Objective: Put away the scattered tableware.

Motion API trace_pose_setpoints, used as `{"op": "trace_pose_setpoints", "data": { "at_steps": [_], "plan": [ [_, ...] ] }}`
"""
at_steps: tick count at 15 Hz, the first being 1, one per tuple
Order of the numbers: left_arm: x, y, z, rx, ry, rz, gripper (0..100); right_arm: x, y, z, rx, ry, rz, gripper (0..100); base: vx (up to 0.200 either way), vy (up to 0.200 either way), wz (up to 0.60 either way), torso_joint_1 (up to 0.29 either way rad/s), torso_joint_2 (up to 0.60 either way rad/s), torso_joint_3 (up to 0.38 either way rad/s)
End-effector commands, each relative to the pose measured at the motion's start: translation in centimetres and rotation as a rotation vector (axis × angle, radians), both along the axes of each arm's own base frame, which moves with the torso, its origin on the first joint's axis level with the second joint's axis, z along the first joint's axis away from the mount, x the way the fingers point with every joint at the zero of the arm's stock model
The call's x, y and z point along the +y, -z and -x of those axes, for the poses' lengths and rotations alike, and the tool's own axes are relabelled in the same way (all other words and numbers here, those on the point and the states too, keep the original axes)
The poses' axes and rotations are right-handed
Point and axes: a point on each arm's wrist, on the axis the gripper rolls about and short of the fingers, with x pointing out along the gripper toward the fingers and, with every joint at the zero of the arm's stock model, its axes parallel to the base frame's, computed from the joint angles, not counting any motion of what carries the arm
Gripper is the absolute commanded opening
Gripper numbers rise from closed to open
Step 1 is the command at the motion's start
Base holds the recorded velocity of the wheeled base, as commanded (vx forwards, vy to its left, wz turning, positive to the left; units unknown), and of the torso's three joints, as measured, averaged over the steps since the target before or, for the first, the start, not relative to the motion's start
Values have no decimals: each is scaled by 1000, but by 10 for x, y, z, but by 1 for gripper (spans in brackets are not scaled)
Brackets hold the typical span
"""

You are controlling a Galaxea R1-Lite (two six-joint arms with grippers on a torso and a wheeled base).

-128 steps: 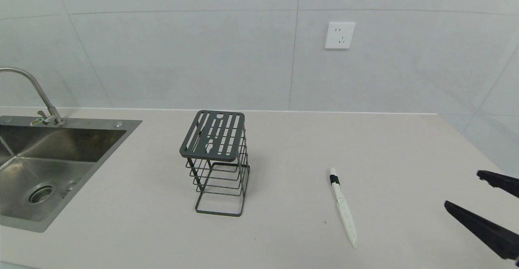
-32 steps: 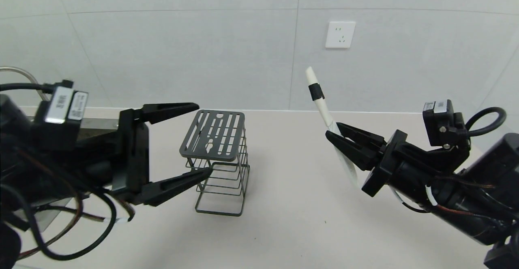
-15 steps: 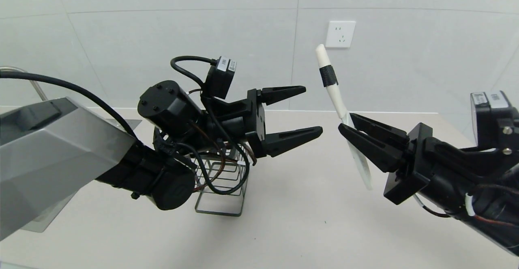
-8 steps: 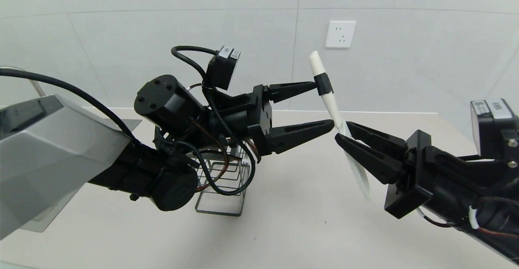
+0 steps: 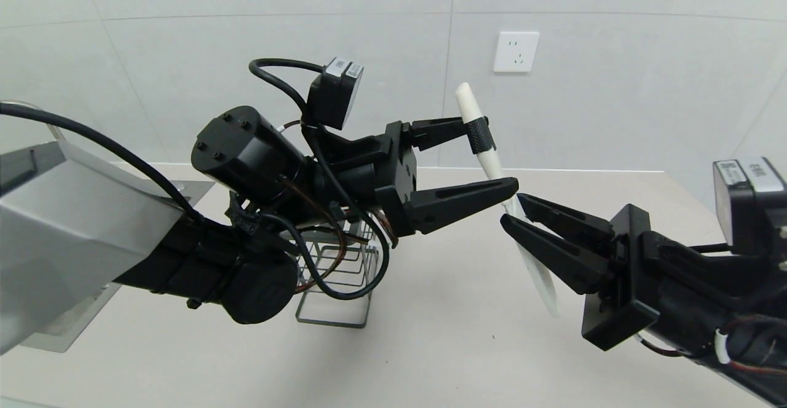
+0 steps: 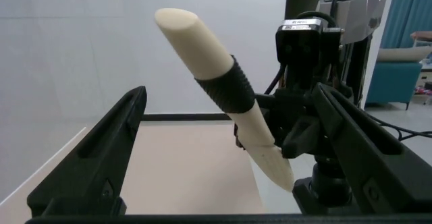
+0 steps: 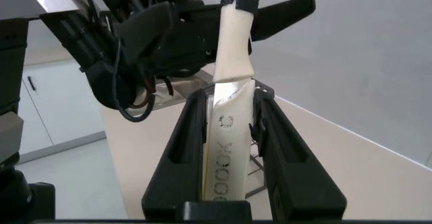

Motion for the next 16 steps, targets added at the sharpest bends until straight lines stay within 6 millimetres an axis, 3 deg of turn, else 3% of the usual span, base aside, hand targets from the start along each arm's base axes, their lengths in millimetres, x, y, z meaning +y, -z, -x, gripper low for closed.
{"op": "trace_pose_setpoints", "data": {
  "at_steps": [1, 8, 9, 16],
  "plan": [
    [2, -6, 3, -14, 0, 12, 100, 1, 0, 1, -2, -5, -1, 0, 0, 0, 0, 0, 0, 0],
    [1, -10, 9, -9, -4, 27, 100, 0, -3, 2, -14, -4, -9, 0, 0, 0, 0, 0, 0, 0],
    [0, -10, 9, -8, -3, 26, 0, 0, -4, 3, -17, -7, -11, 0, 0, 0, 0, 0, 0, 0],
    [-6, -7, 13, -1, 12, 25, 0, 1, -2, 11, -45, -28, 15, 0, 0, 0, 0, 0, 0, 0]
  ]
}}
